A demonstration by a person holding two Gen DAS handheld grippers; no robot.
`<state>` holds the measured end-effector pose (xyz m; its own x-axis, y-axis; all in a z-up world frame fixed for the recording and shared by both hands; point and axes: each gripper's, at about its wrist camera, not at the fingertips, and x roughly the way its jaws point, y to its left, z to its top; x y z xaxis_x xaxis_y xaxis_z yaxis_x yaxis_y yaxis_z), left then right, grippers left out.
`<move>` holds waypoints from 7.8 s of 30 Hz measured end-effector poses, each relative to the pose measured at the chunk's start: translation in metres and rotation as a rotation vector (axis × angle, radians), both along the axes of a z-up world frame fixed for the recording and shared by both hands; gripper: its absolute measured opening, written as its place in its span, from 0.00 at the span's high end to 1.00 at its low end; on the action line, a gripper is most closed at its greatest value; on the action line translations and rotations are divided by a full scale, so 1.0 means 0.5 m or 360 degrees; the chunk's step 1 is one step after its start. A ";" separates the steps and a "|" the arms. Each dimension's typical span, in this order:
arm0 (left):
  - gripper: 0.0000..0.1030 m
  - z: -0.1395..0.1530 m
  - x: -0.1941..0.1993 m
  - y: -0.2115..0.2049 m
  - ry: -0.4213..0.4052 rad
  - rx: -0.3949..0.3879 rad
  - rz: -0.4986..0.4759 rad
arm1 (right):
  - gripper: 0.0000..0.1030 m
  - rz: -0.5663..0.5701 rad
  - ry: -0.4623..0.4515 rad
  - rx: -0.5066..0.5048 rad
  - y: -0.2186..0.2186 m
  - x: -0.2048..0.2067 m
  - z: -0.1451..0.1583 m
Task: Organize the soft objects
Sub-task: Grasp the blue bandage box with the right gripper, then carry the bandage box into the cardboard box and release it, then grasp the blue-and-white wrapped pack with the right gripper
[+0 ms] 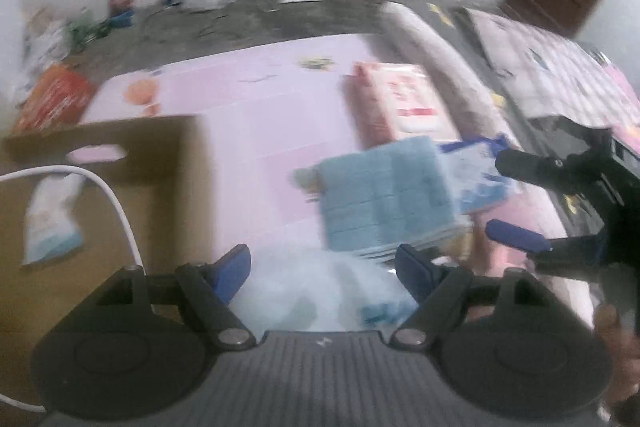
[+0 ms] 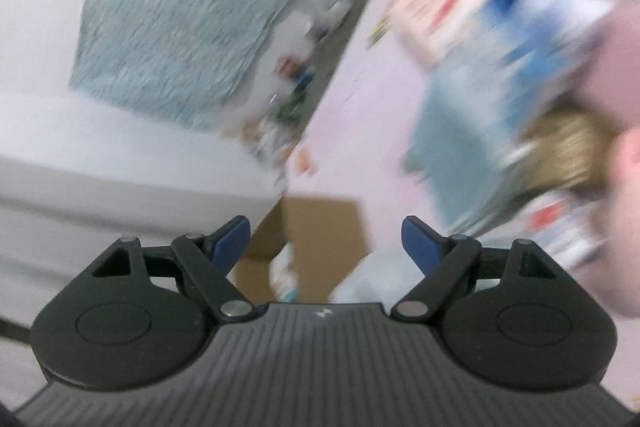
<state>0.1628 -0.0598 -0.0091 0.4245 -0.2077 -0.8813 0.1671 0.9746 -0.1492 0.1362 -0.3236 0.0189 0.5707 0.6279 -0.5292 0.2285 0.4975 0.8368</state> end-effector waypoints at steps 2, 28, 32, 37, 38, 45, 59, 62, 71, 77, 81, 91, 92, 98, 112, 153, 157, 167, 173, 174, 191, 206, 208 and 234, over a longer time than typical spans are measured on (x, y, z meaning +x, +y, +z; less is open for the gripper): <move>0.23 -0.013 0.007 -0.061 -0.0024 0.0022 -0.0064 | 0.21 -0.0083 0.0013 -0.0071 -0.063 0.000 0.000; 0.44 -0.119 0.050 -0.362 0.0025 0.0140 -0.0314 | 0.77 0.0096 0.0210 -0.0218 -0.214 0.145 -0.121; 0.42 -0.121 0.052 -0.383 0.0034 0.0098 -0.0327 | 0.77 0.0046 0.0159 -0.0155 -0.298 0.110 -0.094; 0.36 -0.125 0.061 -0.418 0.0013 0.0141 -0.0401 | 0.75 -0.0081 0.0142 -0.0051 -0.388 0.070 -0.103; 0.32 -0.121 0.063 -0.423 -0.0010 0.0151 -0.0421 | 0.75 -0.0091 0.0132 -0.0029 -0.400 0.069 -0.107; 0.21 -0.085 0.103 -0.435 -0.0067 -0.0038 -0.0552 | 0.74 -0.0068 0.0135 0.0091 -0.441 0.082 -0.138; 0.21 -0.142 0.167 -0.502 0.0123 0.0012 -0.0661 | 0.70 -0.0004 0.0161 0.0139 -0.441 0.131 -0.206; 0.20 -0.145 0.162 -0.504 0.0136 -0.0017 -0.0637 | 0.70 -0.0040 0.0182 0.0171 -0.424 0.128 -0.222; 0.26 -0.119 0.131 -0.494 0.0140 -0.0020 -0.0630 | 0.73 -0.0221 0.0153 0.0276 -0.383 0.090 -0.207; 0.29 -0.061 0.095 -0.439 0.0106 -0.0108 -0.0585 | 0.78 -0.0270 0.0054 0.0311 -0.323 0.059 -0.151; 0.29 -0.026 0.076 -0.389 0.0066 -0.0138 -0.0559 | 0.79 -0.0304 0.0008 0.0350 -0.277 0.045 -0.128; 0.29 0.072 0.035 -0.193 -0.0039 -0.0181 -0.0395 | 0.79 -0.0216 -0.0097 0.0430 -0.102 0.038 -0.058; 0.29 0.082 0.032 -0.163 -0.0052 -0.0177 -0.0363 | 0.79 -0.0194 -0.0101 0.0439 -0.077 0.043 -0.053; 0.30 0.123 0.023 0.024 -0.0094 -0.0169 -0.0137 | 0.79 0.0013 -0.0110 0.0478 0.110 0.100 -0.018; 0.29 0.037 0.047 0.355 0.0003 -0.0179 0.0287 | 0.79 0.0497 0.0070 0.0350 0.529 0.256 -0.036; 0.38 -0.143 0.121 0.433 0.0146 -0.0406 0.0368 | 0.53 0.0445 -0.0063 -0.0074 0.546 0.361 -0.064; 0.39 -0.181 0.128 0.438 0.0285 -0.0744 0.0474 | 0.53 0.0343 -0.0061 -0.0049 0.479 0.340 -0.049; 0.41 -0.296 0.165 0.413 0.0486 -0.0644 0.0615 | 0.52 0.0142 0.0041 -0.0005 0.358 0.304 -0.090; 0.40 -0.295 0.168 0.422 0.0414 -0.0572 0.0667 | 0.52 0.0116 0.0065 -0.0014 0.327 0.288 -0.111; 0.39 -0.294 0.169 0.421 0.0405 -0.0568 0.0680 | 0.52 0.0111 0.0067 -0.0013 0.321 0.285 -0.112; 0.21 -0.022 0.094 0.329 -0.0057 -0.0294 0.0752 | 0.34 -0.0023 0.0092 0.0188 0.184 0.160 -0.168; 0.34 -0.021 0.107 -0.140 0.0090 -0.0391 0.0277 | 0.35 0.0084 -0.0063 -0.0370 -0.169 0.247 -0.048; 0.37 -0.058 0.121 -0.202 0.0176 -0.0436 0.0221 | 0.35 0.0231 -0.0083 -0.0479 -0.194 0.316 -0.040; 0.36 -0.278 0.193 -0.323 0.0517 -0.0729 0.0454 | 0.49 0.1703 0.0186 -0.0717 -0.046 0.602 -0.202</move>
<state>0.2594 -0.2213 -0.1480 0.2444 -0.5127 -0.8231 -0.2137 0.7995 -0.5614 0.4373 -0.3466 -0.0823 -0.2031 0.5013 -0.8411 -0.4234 0.7295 0.5371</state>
